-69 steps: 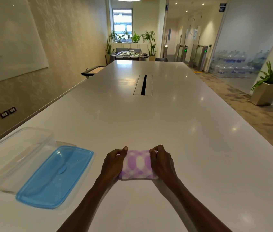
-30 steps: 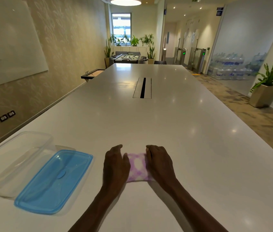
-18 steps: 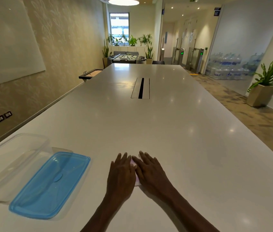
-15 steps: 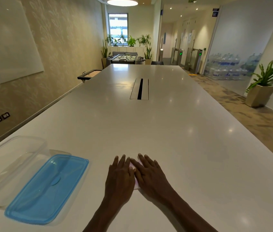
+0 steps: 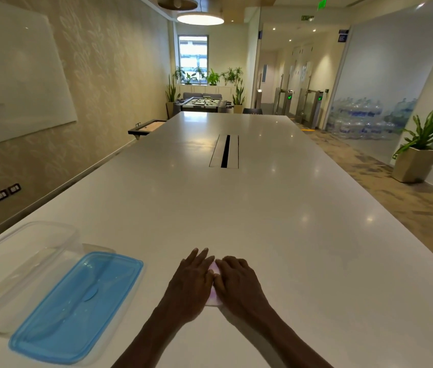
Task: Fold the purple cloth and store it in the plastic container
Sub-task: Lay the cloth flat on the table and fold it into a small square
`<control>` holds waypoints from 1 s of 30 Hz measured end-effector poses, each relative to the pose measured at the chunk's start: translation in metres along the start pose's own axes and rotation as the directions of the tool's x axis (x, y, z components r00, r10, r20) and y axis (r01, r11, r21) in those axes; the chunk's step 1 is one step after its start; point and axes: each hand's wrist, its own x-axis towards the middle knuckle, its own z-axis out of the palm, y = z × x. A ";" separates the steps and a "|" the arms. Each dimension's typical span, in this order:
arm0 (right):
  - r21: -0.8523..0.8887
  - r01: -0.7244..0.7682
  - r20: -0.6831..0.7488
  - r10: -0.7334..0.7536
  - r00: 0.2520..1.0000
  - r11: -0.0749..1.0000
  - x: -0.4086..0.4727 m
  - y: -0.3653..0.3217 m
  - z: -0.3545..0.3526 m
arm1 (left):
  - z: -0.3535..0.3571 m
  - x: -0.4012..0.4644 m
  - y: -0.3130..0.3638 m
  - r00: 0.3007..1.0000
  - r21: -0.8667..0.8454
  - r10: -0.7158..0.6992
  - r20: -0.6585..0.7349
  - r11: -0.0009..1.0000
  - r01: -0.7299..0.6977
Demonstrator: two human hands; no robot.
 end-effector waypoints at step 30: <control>0.287 -0.138 0.081 0.120 0.990 0.948 -0.025 0.014 -0.005 | 0.023 -0.016 0.034 0.977 -0.208 -0.215 0.016 0.955 0.213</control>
